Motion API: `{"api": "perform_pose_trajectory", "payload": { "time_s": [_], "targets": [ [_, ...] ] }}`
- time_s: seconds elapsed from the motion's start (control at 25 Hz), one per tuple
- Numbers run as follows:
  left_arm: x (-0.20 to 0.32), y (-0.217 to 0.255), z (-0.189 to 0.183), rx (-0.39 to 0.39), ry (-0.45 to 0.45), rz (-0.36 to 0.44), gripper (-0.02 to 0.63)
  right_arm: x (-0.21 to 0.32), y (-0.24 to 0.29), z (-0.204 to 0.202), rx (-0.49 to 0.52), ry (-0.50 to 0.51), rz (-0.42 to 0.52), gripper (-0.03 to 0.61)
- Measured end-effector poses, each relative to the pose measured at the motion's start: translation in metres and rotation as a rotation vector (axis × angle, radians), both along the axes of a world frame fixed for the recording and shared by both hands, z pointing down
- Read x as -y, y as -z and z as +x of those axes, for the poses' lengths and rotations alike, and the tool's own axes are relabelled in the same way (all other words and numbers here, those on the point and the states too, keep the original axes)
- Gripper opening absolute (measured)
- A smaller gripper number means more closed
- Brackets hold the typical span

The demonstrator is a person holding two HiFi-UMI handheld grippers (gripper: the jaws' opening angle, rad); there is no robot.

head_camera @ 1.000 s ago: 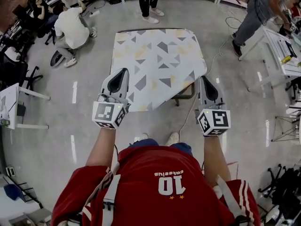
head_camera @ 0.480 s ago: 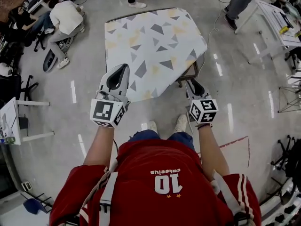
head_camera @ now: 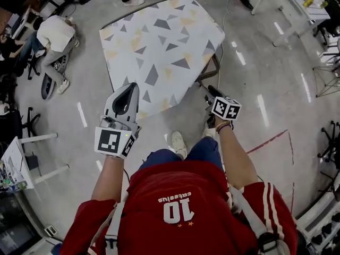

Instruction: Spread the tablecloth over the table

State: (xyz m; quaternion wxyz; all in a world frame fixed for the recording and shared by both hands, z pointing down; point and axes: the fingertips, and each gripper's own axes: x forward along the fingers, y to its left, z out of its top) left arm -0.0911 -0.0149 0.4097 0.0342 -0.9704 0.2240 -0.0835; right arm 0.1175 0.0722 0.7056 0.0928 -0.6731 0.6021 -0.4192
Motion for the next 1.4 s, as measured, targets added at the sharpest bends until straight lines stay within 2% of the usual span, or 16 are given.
{"api": "perform_pose_trajectory", "payload": {
  "time_s": [0.28,0.52,0.72,1.0,1.12,1.4],
  "targets": [
    [0.014,-0.016,0.021,0.021,-0.022,-0.018,0.006,0.033,-0.018,0.029,-0.064,-0.01,-0.055,0.181],
    [0.032,-0.02,0.059,0.017,-0.015,-0.037,0.006,0.059,-0.037,0.057,-0.052,-0.005,-0.08,0.181],
    [0.047,-0.025,0.078,0.063,-0.001,-0.025,0.006,0.082,-0.065,0.079,0.008,0.002,-0.123,0.184],
    [0.067,-0.032,0.076,0.094,0.042,-0.038,0.006,0.096,-0.086,0.085,0.089,0.034,-0.147,0.186],
    [0.075,-0.033,0.074,0.095,0.056,-0.042,0.006,0.1,-0.088,0.082,0.129,0.056,-0.131,0.182],
    [0.081,-0.035,0.071,0.096,0.064,-0.052,0.006,0.11,-0.082,0.078,0.291,0.084,-0.054,0.161]
  ]
}}
